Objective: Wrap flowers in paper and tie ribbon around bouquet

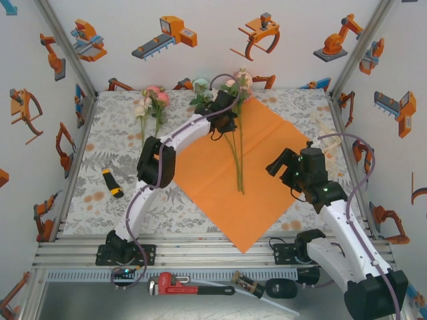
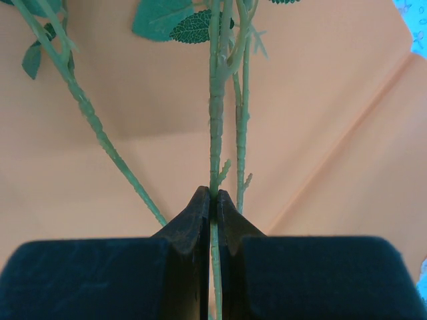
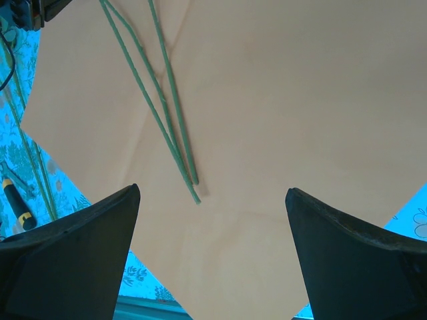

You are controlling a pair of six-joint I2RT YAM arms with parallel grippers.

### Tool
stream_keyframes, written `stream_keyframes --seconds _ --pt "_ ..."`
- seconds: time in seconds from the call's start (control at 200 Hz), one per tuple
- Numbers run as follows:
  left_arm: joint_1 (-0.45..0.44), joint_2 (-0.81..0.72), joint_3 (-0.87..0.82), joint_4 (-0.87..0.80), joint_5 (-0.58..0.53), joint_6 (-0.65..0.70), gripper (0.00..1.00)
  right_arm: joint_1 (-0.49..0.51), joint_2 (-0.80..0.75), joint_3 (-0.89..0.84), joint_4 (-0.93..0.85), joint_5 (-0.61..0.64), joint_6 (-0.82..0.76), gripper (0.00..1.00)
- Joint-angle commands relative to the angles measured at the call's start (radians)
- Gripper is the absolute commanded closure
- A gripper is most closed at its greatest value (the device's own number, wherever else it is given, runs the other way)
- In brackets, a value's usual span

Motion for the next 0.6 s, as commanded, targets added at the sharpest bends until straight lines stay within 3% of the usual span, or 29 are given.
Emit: stream_keyframes --seconds 0.0,0.1,0.25,0.39,0.501,0.596 --pt "0.007 0.017 0.038 0.019 -0.014 -0.006 0.82 0.000 -0.004 0.005 -0.006 0.007 -0.011 0.19" --pt "0.007 -0.011 0.038 0.021 -0.017 0.021 0.65 0.001 -0.005 0.008 -0.008 0.009 -0.011 0.19" --pt "0.017 -0.119 -0.020 0.031 -0.049 0.070 0.65 0.001 -0.007 0.012 -0.016 0.011 -0.010 0.19" --pt "0.062 -0.320 -0.248 0.144 -0.068 0.087 0.62 0.001 -0.015 0.007 -0.020 0.012 -0.006 0.19" --pt "0.147 -0.488 -0.485 0.219 -0.103 0.157 0.61 0.001 -0.025 0.003 -0.021 0.014 -0.006 0.19" --pt "0.249 -0.595 -0.641 0.186 -0.184 0.231 0.61 0.001 -0.032 -0.006 -0.011 0.018 -0.006 0.19"
